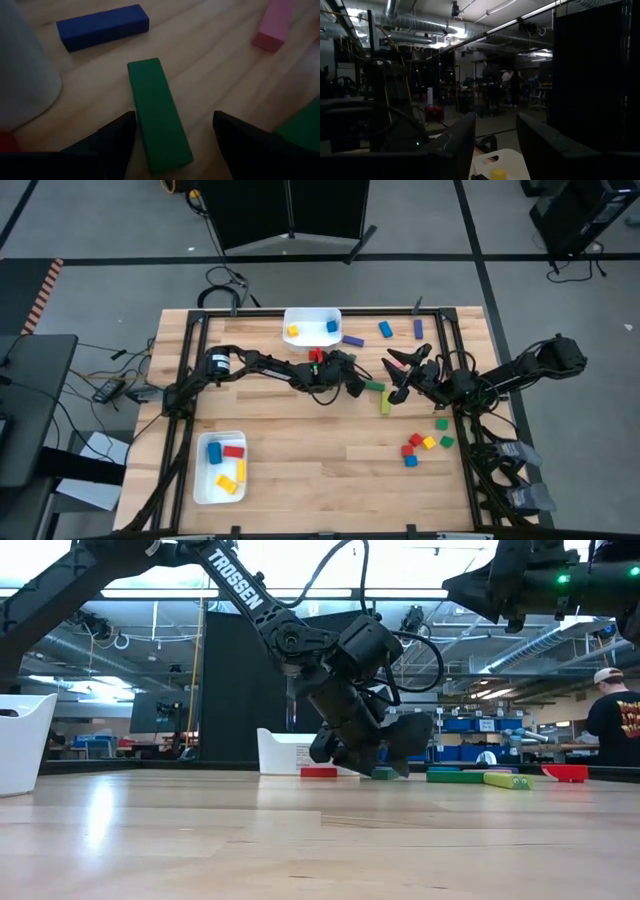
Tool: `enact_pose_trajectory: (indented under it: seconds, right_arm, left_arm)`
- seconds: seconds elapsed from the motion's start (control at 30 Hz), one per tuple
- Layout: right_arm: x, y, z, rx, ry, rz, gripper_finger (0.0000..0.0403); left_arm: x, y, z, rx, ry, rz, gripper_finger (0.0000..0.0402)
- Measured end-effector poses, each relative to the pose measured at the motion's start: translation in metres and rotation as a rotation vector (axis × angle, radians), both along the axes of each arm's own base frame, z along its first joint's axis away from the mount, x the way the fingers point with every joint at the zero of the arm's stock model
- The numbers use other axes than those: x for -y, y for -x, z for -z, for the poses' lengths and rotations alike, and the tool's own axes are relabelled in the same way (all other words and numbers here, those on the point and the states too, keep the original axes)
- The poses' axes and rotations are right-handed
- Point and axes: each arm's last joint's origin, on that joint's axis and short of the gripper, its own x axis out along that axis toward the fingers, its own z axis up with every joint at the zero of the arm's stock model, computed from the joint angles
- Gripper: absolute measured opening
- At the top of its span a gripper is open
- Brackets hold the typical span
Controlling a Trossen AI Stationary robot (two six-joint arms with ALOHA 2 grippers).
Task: Sort blocks by size
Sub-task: Put the green rectangular block into the bottom white bin
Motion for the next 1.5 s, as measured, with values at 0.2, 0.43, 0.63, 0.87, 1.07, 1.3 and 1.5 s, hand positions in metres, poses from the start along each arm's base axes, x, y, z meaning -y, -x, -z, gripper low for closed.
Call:
enact_pose_trajectory:
  seconds: [0.2,0.43,0.63,0.87,1.07,1.3,1.5]
  right_arm:
    - [0.000,0.000,0.000,-0.001,0.001,-0.001,0.0153]
    - [0.000,0.000,0.000,-0.001,0.001,-0.001,0.0154]
    - [0.000,0.000,0.000,-0.001,0.001,-0.001,0.0150]
    - [-0.001,0.000,0.000,-0.001,0.001,-0.005,0.0150]
    - [-0.003,0.001,-0.001,0.009,0.002,-0.016,0.0149]
    - [-0.003,0.001,-0.001,0.015,0.001,-0.017,0.0149]
    - [-0.003,0.001,-0.001,0.015,0.002,-0.017,0.0150]
  left_arm:
    - [-0.001,0.000,0.003,-0.014,-0.018,-0.001,0.0186]
    - [-0.001,0.000,0.003,-0.014,-0.017,0.004,0.0111]
    - [0.003,-0.002,0.002,-0.014,-0.034,0.031,0.0111]
    - [0.029,-0.002,-0.020,-0.012,-0.042,0.132,0.0111]
    - [0.057,0.005,-0.059,0.002,-0.072,0.165,0.0111]
    - [0.099,0.031,-0.098,-0.115,-0.084,0.272,0.0111]
    - [0.147,0.068,-0.126,-0.225,-0.055,0.307,0.0111]
